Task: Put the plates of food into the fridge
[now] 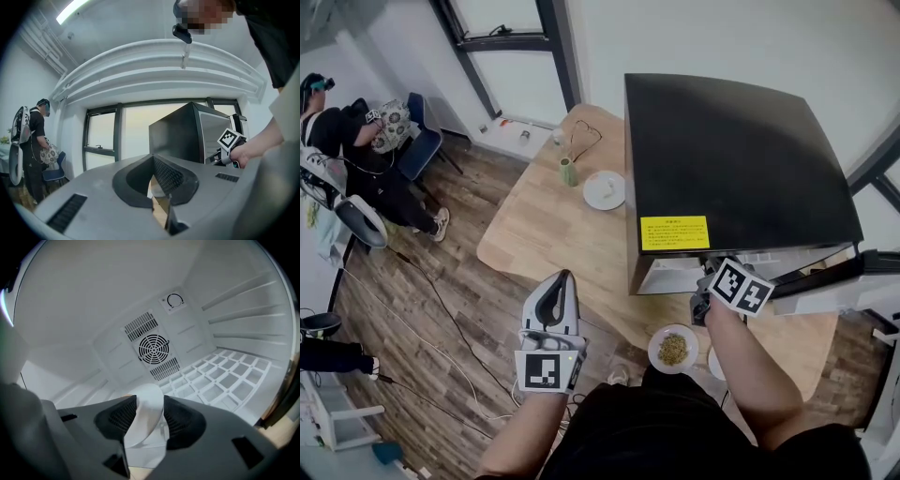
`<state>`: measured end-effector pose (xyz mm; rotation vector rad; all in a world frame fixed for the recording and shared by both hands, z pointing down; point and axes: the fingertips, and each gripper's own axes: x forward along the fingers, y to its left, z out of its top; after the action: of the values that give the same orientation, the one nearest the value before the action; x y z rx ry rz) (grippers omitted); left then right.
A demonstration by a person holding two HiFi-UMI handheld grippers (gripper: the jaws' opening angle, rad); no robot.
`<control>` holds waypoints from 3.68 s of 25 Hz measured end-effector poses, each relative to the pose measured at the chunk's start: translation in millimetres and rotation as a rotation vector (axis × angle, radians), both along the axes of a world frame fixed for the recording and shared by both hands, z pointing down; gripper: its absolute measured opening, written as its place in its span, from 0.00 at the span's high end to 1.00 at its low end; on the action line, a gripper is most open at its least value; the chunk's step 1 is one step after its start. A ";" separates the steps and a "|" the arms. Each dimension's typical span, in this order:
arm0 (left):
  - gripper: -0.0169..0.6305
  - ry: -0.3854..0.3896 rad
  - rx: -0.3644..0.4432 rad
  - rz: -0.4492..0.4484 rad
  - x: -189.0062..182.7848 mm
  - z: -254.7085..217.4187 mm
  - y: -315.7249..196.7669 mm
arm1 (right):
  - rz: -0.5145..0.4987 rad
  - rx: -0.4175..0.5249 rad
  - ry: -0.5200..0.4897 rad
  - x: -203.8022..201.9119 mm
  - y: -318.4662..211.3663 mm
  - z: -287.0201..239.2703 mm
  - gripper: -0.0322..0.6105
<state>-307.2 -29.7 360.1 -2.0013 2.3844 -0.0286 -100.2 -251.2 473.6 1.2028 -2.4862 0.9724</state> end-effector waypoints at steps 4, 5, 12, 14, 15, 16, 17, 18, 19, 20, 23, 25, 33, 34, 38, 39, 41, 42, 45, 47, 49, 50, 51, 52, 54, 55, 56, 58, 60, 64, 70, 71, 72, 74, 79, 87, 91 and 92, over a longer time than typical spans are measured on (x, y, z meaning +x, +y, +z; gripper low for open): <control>0.97 0.000 0.013 0.030 7.6 -1.4 -4.9 | -0.008 0.077 0.023 7.3 0.3 -11.3 0.66; 0.97 0.000 0.014 0.039 10.2 -1.3 -6.1 | -0.013 0.098 0.028 9.0 1.1 -14.9 0.66; 0.97 0.004 0.017 0.102 29.8 0.2 -14.7 | -0.069 0.297 0.120 22.4 17.6 -45.1 0.66; 0.97 0.004 0.020 0.125 35.3 0.8 -16.7 | -0.079 0.363 0.155 27.9 24.8 -52.7 0.66; 0.97 0.004 0.021 0.139 38.4 1.5 -17.8 | -0.079 0.391 0.168 31.8 28.7 -55.5 0.66; 0.97 0.004 0.022 0.154 41.9 2.4 -18.8 | -0.079 0.413 0.176 36.1 32.8 -57.6 0.66; 0.97 0.005 0.022 0.168 45.7 3.8 -19.6 | -0.079 0.430 0.180 40.5 37.1 -59.3 0.66; 0.97 0.006 0.021 0.180 49.8 5.6 -20.0 | -0.079 0.443 0.180 45.2 41.7 -60.8 0.66; 0.97 0.008 0.019 0.193 54.3 7.5 -20.0 | -0.078 0.454 0.179 50.2 46.5 -62.1 0.67; 0.97 0.010 0.018 0.207 59.0 9.2 -19.7 | -0.075 0.463 0.179 55.5 51.7 -63.3 0.67; 0.97 0.006 0.010 0.256 75.6 13.6 -17.1 | -0.068 0.486 0.179 71.2 68.7 -66.2 0.69; 0.97 0.000 0.000 0.286 86.4 16.5 -15.7 | -0.056 0.496 0.181 82.9 79.7 -67.1 0.70; 0.97 0.027 0.015 0.394 125.0 22.3 -11.5 | 0.047 0.455 0.185 147.7 125.7 -49.7 0.72; 0.97 0.031 0.015 0.409 130.5 23.3 -11.5 | 0.063 0.449 0.187 156.7 131.5 -47.0 0.72; 0.97 0.022 0.016 0.469 153.6 26.0 -12.5 | 0.128 0.405 0.176 191.3 152.1 -31.2 0.72; 0.97 0.018 0.017 0.486 159.9 26.0 -13.3 | 0.150 0.389 0.170 200.9 156.8 -26.1 0.72; 0.97 0.005 0.021 0.525 173.5 25.2 -15.0 | 0.197 0.361 0.159 220.3 167.2 -16.2 0.72; 0.97 -0.002 0.023 0.545 180.4 24.7 -15.6 | 0.221 0.349 0.151 229.5 172.6 -11.3 0.72; 0.97 -0.026 0.028 0.590 198.7 24.1 -16.0 | 0.296 0.305 0.120 257.3 186.9 6.6 0.72; 0.97 -0.043 0.029 0.613 209.4 24.7 -14.5 | 0.354 0.264 0.093 276.2 196.7 22.1 0.72; 0.97 -0.053 0.025 0.632 218.9 26.1 -13.5 | 0.406 0.222 0.069 293.2 205.7 38.9 0.72; 0.97 -0.063 0.025 0.641 222.7 27.9 -14.1 | 0.426 0.204 0.065 300.6 209.3 47.5 0.72; 0.97 -0.073 0.025 0.649 226.2 30.5 -15.5 | 0.441 0.187 0.065 307.1 212.5 56.3 0.72; 0.97 -0.076 0.021 0.657 229.8 33.7 -17.3 | 0.455 0.169 0.066 312.8 215.7 65.4 0.72; 0.97 -0.073 0.016 0.670 237.0 38.2 -19.8 | 0.485 0.130 0.056 321.7 223.0 82.9 0.72; 0.97 -0.075 0.020 0.675 240.3 38.4 -19.6 | 0.499 0.111 0.043 325.0 227.0 91.2 0.72; 0.97 -0.082 0.028 0.679 243.4 37.4 -18.5 | 0.511 0.094 0.030 327.6 230.8 99.8 0.72; 0.97 -0.105 0.041 0.694 249.4 34.5 -16.5 | 0.535 0.059 0.007 331.5 237.0 119.6 0.72; 0.97 -0.115 0.033 0.709 253.4 35.6 -17.6 | 0.564 0.013 -0.013 334.0 242.0 143.5 0.72; 0.97 -0.124 -0.021 0.716 254.4 49.7 -23.2 | 0.644 -0.078 -0.104 338.6 252.8 182.9 0.72; 0.97 -0.151 -0.098 0.758 270.7 64.4 -17.9 | 0.726 -0.153 -0.273 334.1 251.8 220.6 0.70; 0.97 -0.154 -0.106 0.760 271.1 66.7 -17.6 | 0.731 -0.163 -0.286 332.5 250.5 225.0 0.70; 0.97 -0.162 -0.110 0.761 270.3 68.6 -18.1 | 0.741 -0.172 -0.299 331.9 249.0 228.6 0.70; 0.97 -0.200 -0.109 0.765 267.4 71.5 -20.7 | 0.779 -0.184 -0.316 335.2 245.3 232.7 0.70; 0.97 -0.209 -0.133 0.770 273.5 76.0 -21.5 | 0.815 -0.245 -0.334 335.7 236.8 248.1 0.70; 0.97 -0.202 -0.141 0.783 281.6 80.8 -27.7 | 0.757 -0.280 -0.335 325.8 239.5 249.3 0.82; 0.97 -0.183 -0.131 0.775 282.5 75.4 -26.7 | 0.754 -0.257 -0.362 324.4 241.5 233.0 0.86; 0.97 -0.180 -0.126 0.775 281.8 73.5 -26.3 | 0.751 -0.248 -0.371 322.9 242.0 226.8 0.87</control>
<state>-25.4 -56.0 433.5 -2.6901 1.4065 -0.3258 222.7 -9.2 700.4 2.0704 -2.0393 1.7548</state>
